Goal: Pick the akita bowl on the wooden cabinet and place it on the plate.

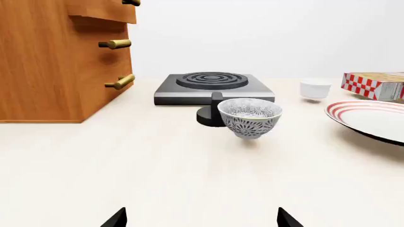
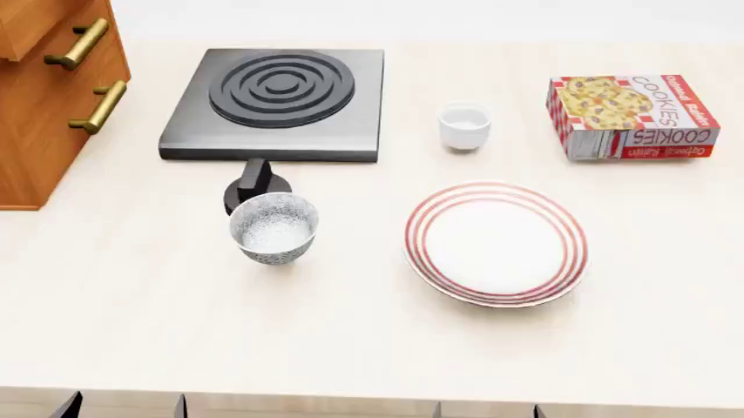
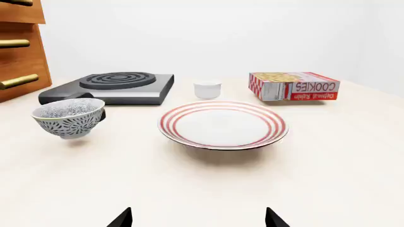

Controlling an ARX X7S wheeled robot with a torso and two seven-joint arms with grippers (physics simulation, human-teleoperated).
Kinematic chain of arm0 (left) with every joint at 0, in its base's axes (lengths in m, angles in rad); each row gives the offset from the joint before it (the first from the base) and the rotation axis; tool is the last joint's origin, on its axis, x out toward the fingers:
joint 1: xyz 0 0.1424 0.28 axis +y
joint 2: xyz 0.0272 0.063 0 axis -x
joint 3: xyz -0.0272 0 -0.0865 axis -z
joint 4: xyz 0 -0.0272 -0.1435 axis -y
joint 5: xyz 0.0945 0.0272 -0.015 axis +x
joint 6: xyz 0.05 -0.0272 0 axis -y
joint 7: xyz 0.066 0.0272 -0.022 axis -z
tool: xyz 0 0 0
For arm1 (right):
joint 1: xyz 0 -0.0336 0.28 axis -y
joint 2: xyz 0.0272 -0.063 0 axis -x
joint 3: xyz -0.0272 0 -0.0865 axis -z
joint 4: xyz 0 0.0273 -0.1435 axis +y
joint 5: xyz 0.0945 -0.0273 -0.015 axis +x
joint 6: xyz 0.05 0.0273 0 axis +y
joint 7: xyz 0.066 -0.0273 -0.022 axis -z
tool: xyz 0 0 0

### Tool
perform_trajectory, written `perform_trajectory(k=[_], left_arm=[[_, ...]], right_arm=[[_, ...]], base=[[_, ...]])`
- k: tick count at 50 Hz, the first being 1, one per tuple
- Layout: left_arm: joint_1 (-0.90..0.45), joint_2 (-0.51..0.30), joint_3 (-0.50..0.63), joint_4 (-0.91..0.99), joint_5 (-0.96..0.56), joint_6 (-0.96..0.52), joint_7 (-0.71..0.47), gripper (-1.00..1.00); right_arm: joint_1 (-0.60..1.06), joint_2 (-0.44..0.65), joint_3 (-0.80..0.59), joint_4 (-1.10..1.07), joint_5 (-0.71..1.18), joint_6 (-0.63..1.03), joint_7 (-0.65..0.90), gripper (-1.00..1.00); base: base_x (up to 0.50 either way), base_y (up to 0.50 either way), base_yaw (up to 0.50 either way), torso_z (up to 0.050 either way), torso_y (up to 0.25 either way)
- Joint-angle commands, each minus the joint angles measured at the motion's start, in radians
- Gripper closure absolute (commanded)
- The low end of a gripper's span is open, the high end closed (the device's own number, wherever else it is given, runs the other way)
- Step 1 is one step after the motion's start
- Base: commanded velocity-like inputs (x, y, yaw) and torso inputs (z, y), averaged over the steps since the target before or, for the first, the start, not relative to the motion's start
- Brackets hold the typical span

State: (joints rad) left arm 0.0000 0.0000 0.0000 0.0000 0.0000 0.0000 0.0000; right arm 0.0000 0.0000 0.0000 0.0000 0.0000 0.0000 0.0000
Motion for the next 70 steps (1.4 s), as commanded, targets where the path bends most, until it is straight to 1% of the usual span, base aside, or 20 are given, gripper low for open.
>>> perform_trajectory(k=[1,2,7,11,15,16,22,25,26,28,29,35,38,44,47,50,56,61,63,70], left_arm=[[-0.001,-0.016,0.019,-0.002,-0.011,0.001,-0.022,-1.0],[-0.001,-0.02,0.024,-0.003,-0.013,0.002,-0.029,-1.0],[-0.001,-0.037,0.043,-0.004,-0.026,0.008,-0.05,-1.0],[0.014,-0.039,0.031,0.014,-0.039,0.051,-0.089,-1.0],[0.019,-0.053,0.057,0.027,0.025,0.045,-0.135,-1.0],[0.023,-0.057,0.067,0.044,0.031,0.043,-0.133,-1.0],[0.035,-0.078,0.113,0.202,0.094,-0.039,-0.139,-1.0],[0.03,-0.078,0.108,0.256,0.079,-0.077,-0.141,-1.0],[0.027,-0.082,0.121,0.276,0.118,-0.094,-0.154,-1.0],[0.025,-0.083,0.123,0.292,0.108,-0.106,-0.152,-1.0],[0.018,-0.084,0.125,0.308,0.109,-0.117,-0.151,-1.0],[0.009,-0.092,0.147,0.396,0.133,-0.165,-0.155,-1.0],[0.003,-0.097,0.151,0.451,0.126,-0.184,-0.147,-1.0],[-0.006,-0.099,0.141,0.499,0.08,-0.202,-0.138,-1.0],[-0.013,-0.098,0.148,0.532,0.103,-0.24,-0.154,-1.0],[-0.01,-0.099,0.138,0.567,0.076,-0.256,-0.149,-1.0],[-0.017,-0.102,0.149,0.614,0.079,-0.292,-0.157,-1.0],[-0.025,-0.112,0.151,0.626,0.084,-0.293,-0.168,-1.0],[-0.019,-0.118,0.151,0.622,0.079,-0.269,-0.171,-1.0],[-0.013,-0.126,0.162,0.622,0.073,-0.253,-0.18,-1.0]], right_arm=[[0.0,0.016,-0.023,0.001,0.014,0.002,0.016,-1.0],[-0.001,0.02,-0.029,0.006,-0.004,-0.011,0.042,-1.0],[-0.005,0.035,-0.046,-0.002,0.01,-0.014,0.066,-1.0],[-0.023,0.048,-0.064,-0.025,0.004,-0.034,0.077,-1.0],[-0.041,0.056,-0.066,-0.085,0.015,-0.021,0.09,-1.0],[-0.049,0.061,-0.078,-0.119,-0.017,-0.019,0.104,-1.0],[-0.073,0.079,-0.077,-0.297,-0.007,0.053,0.115,-1.0],[-0.084,0.089,-0.086,-0.369,-0.017,0.085,0.119,-1.0],[-0.089,0.093,-0.086,-0.419,-0.014,0.104,0.117,-1.0],[-0.091,0.095,-0.087,-0.436,-0.016,0.109,0.12,-1.0],[-0.094,0.098,-0.086,-0.497,-0.016,0.142,0.12,-1.0],[-0.095,0.114,-0.093,-0.633,-0.015,0.203,0.124,-1.0],[-0.101,0.118,-0.1,-0.719,-0.008,0.241,0.124,-1.0],[-0.1,0.126,-0.126,-0.827,-0.018,0.298,0.127,-1.0],[-0.096,0.129,-0.139,-0.884,-0.021,0.329,0.128,-1.0],[-0.101,0.132,-0.149,-0.927,-0.022,0.349,0.13,-1.0],[-0.111,0.142,-0.18,-0.992,-0.041,0.367,0.135,-1.0],[-0.116,0.145,-0.169,-0.985,-0.026,0.353,0.143,-1.0],[-0.116,0.147,-0.17,-0.989,-0.024,0.355,0.145,-1.0],[-0.117,0.152,-0.169,-0.99,-0.011,0.348,0.152,-1.0]], base=[[0.0,0.0,0.0,0.0,0.0],[0.0,0.0,0.0,0.0,0.0],[0.0,0.0,0.0,0.0,0.0],[0.0,0.0,0.0,0.0,0.0],[0.0,0.0,0.0,0.0,0.0],[0.0,0.0,0.0,0.0,0.0],[0.0,0.0,0.0,0.0,0.0],[0.0,0.0,0.0,0.0,0.0],[0.0,0.0,0.0,0.0,0.0],[0.0,0.0,0.0,0.0,0.0],[0.0,0.0,0.0,0.0,0.0],[0.0,0.0,0.0,0.0,0.0],[0.0,0.0,0.0,0.0,0.0],[0.0,0.0,0.0,0.0,0.0],[0.0,0.0,0.0,0.0,0.0],[0.0,0.0,0.0,0.0,0.0],[0.0,0.0,0.0,0.0,0.0],[0.0,0.0,0.0,0.0,0.0],[0.0,0.0,0.0,0.0,0.0],[0.0,0.0,0.0,0.047,0.0]])
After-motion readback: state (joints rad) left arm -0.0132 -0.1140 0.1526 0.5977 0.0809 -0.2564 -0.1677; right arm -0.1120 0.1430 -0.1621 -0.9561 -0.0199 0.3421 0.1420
